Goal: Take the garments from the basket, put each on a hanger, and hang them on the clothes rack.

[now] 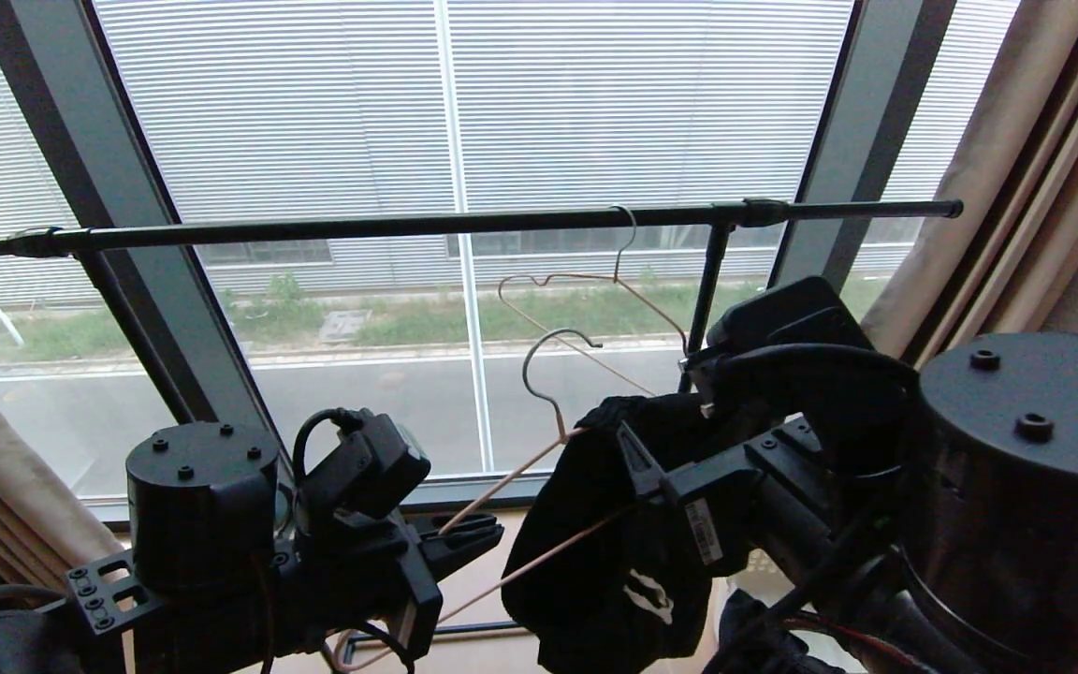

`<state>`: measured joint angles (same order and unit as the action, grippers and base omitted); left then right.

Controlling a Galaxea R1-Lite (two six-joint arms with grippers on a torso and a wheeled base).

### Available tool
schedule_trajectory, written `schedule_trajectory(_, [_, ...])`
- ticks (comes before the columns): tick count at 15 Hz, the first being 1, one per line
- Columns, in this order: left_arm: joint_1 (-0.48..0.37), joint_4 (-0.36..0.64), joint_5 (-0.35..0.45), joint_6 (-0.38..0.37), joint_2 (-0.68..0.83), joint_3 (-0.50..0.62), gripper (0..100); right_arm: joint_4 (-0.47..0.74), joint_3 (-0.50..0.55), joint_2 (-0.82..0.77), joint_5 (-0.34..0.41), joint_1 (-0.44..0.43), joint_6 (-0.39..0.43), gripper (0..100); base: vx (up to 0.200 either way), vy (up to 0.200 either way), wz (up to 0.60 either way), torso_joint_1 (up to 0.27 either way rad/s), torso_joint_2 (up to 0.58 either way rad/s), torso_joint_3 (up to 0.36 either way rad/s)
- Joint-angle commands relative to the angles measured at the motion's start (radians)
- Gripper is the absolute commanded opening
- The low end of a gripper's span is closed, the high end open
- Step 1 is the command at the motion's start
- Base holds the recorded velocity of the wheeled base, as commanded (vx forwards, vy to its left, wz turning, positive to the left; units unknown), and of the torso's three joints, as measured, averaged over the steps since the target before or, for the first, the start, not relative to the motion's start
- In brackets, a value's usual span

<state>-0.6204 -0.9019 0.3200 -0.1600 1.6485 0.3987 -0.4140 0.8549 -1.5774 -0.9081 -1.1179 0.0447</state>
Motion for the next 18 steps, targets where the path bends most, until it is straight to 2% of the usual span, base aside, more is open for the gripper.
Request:
schedule_trajectory(1, [0.013,0.0,0.005,-0.001,-0.006,-0.014,0,0.003,-0.033,0.07,0.038,0.012,0.011,100,0.0,0.0,0.0,0.0,0.0,0.0])
schedule_trajectory(2, [0.031,0.0,0.008,-0.003,-0.013,-0.02,0,0.057,-0.054,0.172,0.224,0.13,0.096,100,0.0,0.0,0.0,0.0,0.0,0.0])
schedule_trajectory(3, [0.038,0.0,0.016,-0.003,-0.013,-0.021,0,0.112,-0.054,0.223,0.373,0.213,0.142,100,0.0,0.0,0.0,0.0,0.0,0.0])
schedule_trajectory(5, [0.062,0.0,0.108,-0.006,-0.015,-0.043,0,0.247,-0.023,0.263,0.732,0.411,0.198,100,0.0,0.0,0.0,0.0,0.0,0.0])
schedule_trajectory(6, [0.065,0.0,0.123,-0.009,-0.015,-0.051,0,0.307,0.0,0.255,0.861,0.49,0.239,100,0.0,0.0,0.0,0.0,0.0,0.0])
schedule_trajectory(7, [0.065,0.0,0.125,-0.009,-0.013,-0.052,0,0.336,0.01,0.24,0.956,0.549,0.294,100,0.0,0.0,0.0,0.0,0.0,0.0])
schedule_trajectory(8, [0.065,0.0,0.136,-0.009,-0.013,-0.051,0,0.347,0.012,0.217,1.111,0.625,0.393,100,0.0,0.0,0.0,0.0,0.0,0.0])
schedule_trajectory(9, [0.065,0.0,0.148,-0.009,-0.013,-0.049,0,0.347,0.013,0.186,1.219,0.675,0.481,100,0.0,0.0,0.0,0.0,0.0,0.0])
schedule_trajectory(11, [0.067,0.0,0.188,-0.009,-0.015,-0.046,0,0.351,0.024,0.116,1.333,0.719,0.646,100,0.0,0.0,0.0,0.0,0.0,0.0])
schedule_trajectory(12, [0.071,0.0,0.206,-0.009,-0.015,-0.044,0,0.371,0.038,0.083,1.379,0.727,0.69,100,0.0,0.0,0.0,0.0,0.0,0.0])
schedule_trajectory(13, [0.073,0.0,0.245,-0.012,-0.015,-0.043,0,0.429,0.078,0.045,1.459,0.728,0.73,100,0.0,0.0,0.0,0.0,0.0,0.0])
schedule_trajectory(14, [0.071,0.0,0.269,-0.012,-0.013,-0.04,0,0.474,0.11,0.022,1.482,0.728,0.762,100,0.0,0.0,0.0,0.0,0.0,0.0])
schedule_trajectory(15, [0.071,0.0,0.295,-0.015,-0.01,-0.026,0,0.572,0.177,-0.009,1.509,0.728,0.813,100,0.0,0.0,0.0,0.0,0.0,0.0])
schedule_trajectory(16, [0.07,0.0,0.295,-0.021,-0.006,-0.017,0,0.661,0.231,-0.012,1.554,0.728,0.834,100,0.0,0.0,0.0,0.0,0.0,0.0])
schedule_trajectory(18, [0.065,0.0,0.295,-0.029,0.001,-0.011,0,0.794,0.325,-0.015,1.597,0.727,0.842,100,0.0,0.0,0.0,0.0,0.0,0.0])
